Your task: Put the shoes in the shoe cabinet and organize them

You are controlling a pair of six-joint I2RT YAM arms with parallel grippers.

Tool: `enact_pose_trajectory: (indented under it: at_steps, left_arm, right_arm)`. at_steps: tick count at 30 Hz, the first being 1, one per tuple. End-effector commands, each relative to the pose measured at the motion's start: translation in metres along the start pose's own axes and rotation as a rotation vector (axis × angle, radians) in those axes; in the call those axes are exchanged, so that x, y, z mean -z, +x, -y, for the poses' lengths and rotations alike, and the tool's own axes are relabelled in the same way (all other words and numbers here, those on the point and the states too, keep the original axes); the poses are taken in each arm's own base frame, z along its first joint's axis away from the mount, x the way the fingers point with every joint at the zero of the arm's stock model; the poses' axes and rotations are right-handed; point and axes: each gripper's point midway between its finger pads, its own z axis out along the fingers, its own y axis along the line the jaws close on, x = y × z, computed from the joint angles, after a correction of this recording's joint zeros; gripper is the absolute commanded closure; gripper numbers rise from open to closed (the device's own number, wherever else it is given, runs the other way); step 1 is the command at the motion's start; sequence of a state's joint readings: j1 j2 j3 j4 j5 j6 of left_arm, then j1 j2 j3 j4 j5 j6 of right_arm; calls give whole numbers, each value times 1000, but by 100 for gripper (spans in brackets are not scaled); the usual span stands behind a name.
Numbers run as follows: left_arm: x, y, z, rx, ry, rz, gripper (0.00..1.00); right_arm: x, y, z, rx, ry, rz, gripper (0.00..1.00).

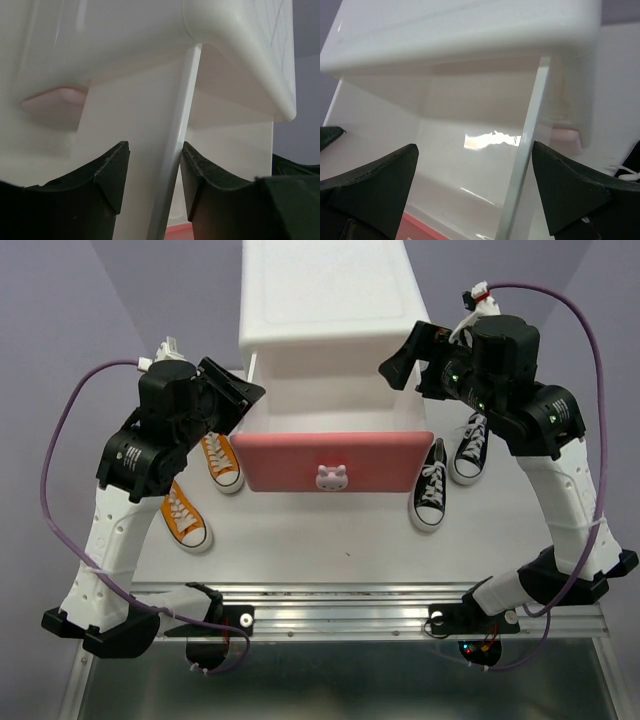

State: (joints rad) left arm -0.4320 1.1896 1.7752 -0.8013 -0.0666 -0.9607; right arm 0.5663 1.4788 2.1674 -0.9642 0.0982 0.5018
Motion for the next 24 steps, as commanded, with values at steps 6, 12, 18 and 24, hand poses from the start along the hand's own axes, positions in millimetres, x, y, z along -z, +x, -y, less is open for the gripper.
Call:
enact_pose_trajectory:
  at_steps: [6, 12, 18, 24]
  left_arm:
    - [-16, 8, 23, 2, 93, -36, 49]
    - [-20, 14, 19, -47, 79, -35, 49]
    - [-33, 1, 22, -20, 58, 26, 48]
    - [-61, -14, 42, 0, 106, 70, 48]
  right_arm:
    - [32, -83, 40, -20, 273, 387, 0]
    - [3, -80, 34, -9, 262, 364, 0]
    - [-26, -108, 15, 143, 223, 422, 0]
    - [-62, -88, 4, 137, 125, 333, 0]
